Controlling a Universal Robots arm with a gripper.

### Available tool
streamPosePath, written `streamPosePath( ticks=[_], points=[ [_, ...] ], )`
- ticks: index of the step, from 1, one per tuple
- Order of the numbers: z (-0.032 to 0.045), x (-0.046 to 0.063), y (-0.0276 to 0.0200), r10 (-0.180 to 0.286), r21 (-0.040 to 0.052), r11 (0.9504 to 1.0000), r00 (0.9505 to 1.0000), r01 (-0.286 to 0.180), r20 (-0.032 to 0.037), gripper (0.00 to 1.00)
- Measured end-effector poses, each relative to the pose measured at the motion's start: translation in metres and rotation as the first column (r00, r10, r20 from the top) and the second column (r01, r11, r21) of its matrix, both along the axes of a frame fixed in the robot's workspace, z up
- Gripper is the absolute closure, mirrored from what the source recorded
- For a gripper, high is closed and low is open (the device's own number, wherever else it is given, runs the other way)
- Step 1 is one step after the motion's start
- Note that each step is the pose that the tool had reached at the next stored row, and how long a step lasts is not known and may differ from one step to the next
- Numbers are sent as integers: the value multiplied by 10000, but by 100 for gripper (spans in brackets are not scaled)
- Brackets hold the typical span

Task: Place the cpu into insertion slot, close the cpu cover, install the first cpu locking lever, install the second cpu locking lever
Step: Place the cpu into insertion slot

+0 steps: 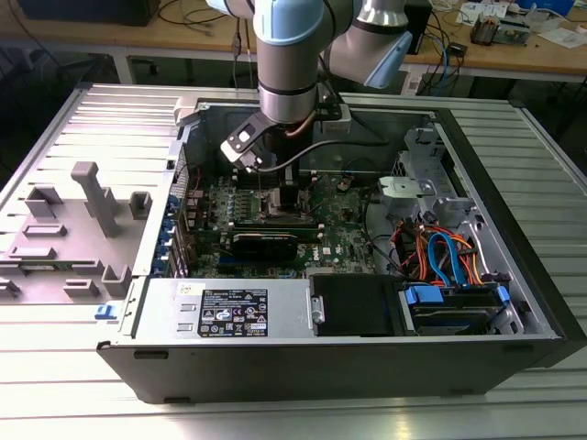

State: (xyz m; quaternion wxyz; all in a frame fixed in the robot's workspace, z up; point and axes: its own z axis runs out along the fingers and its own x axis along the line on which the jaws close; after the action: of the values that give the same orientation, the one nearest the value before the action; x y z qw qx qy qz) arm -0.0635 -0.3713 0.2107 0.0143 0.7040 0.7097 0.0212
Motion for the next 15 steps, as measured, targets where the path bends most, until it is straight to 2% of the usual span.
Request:
streamPosePath(
  ticks=[12,13,15],
  points=[
    [-62,-12,-30,-58,-12,10000,10000,58,1,45],
    [-80,-13,-31,-61,-64,10000,10000,61,1,45],
    [-119,-16,-31,-141,-85,9999,9999,141,1,45]
  ],
)
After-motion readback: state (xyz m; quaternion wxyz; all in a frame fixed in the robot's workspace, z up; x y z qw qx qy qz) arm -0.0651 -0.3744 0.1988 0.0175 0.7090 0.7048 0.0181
